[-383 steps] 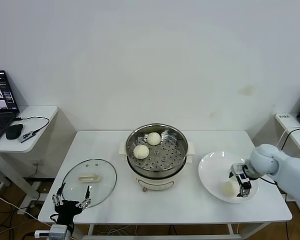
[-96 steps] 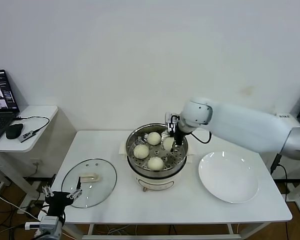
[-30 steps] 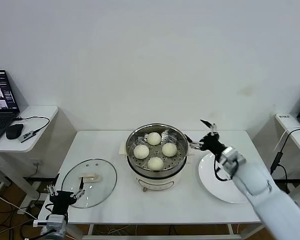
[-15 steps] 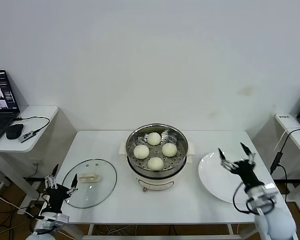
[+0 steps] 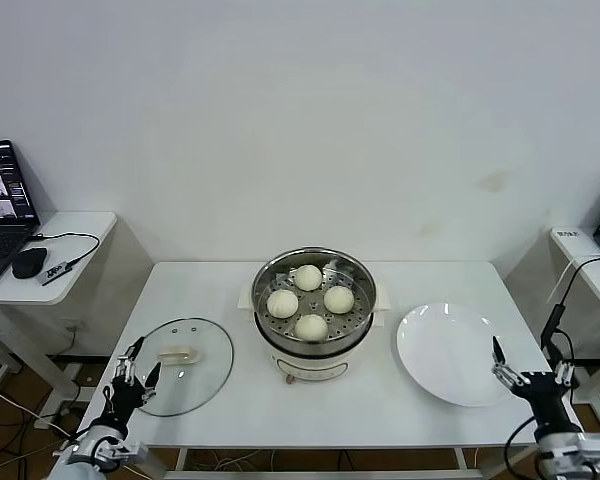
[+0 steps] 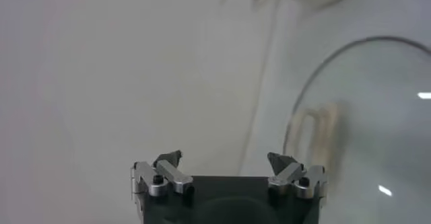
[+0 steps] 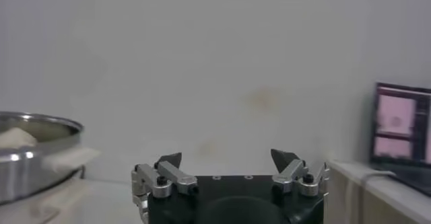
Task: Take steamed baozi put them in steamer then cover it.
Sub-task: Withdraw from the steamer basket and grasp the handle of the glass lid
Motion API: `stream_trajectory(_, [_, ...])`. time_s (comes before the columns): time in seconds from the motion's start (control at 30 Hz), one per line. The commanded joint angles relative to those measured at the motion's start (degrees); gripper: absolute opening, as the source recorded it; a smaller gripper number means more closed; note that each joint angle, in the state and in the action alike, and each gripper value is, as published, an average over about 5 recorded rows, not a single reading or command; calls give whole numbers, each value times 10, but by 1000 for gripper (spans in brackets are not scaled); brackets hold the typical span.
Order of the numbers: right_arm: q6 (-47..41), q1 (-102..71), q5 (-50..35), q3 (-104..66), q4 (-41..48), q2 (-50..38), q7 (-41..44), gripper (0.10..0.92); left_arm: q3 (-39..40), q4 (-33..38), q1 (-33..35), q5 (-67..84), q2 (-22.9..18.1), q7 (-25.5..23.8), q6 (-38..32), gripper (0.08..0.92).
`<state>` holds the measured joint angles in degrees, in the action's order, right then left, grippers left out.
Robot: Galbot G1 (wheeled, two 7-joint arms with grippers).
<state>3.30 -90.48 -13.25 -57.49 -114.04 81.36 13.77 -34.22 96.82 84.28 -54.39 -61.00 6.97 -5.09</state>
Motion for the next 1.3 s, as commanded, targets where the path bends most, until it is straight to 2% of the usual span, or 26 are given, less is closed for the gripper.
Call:
stream_trajectory(0.03, [9, -35, 4, -35, -9, 37, 5, 823, 21, -40, -41, -65, 9, -13, -7, 823])
stream_trajectory(0.43, [14, -39, 18, -23, 0, 49, 6, 823, 53, -94, -112, -57, 11, -19, 0, 823])
stream_trajectory(1.17, [18, -40, 33, -8, 11, 57, 8, 823, 83, -139, -171, -40, -10, -21, 16, 823])
stream_trajectory(1.3, [18, -38, 35, -2, 14, 58, 9, 823, 86, -146, -173, -37, -11, -17, 16, 793])
